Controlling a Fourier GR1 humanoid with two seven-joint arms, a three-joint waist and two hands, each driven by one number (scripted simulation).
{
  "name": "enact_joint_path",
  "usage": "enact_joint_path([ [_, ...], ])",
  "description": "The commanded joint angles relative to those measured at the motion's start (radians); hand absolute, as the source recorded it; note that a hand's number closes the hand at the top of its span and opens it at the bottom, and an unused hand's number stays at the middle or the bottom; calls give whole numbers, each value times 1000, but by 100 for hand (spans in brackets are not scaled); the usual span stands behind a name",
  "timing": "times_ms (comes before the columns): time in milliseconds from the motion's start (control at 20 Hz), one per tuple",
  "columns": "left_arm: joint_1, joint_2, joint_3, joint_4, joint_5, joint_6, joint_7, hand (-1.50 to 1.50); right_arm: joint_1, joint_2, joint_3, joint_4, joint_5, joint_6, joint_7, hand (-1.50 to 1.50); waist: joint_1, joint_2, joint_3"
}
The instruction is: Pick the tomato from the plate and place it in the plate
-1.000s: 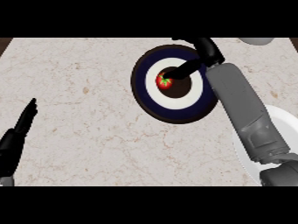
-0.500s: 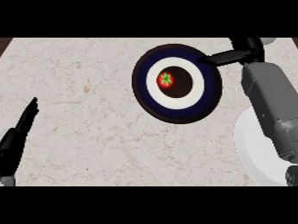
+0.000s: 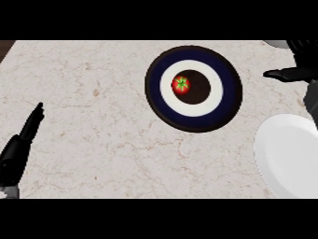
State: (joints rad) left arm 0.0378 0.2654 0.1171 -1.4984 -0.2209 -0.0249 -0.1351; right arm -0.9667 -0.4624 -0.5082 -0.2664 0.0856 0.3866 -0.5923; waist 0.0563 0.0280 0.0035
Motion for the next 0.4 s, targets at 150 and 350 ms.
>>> enact_joint_path([
  [150,-42,-6,-14,9,-12,-2,18,0,27,-95,4,45,25,67,-101,-150,18,9,2],
  [350,-46,-11,-12,3,-2,-8,20,0,30,-152,-20,71,5,116,-93,-150,24,10,3],
])
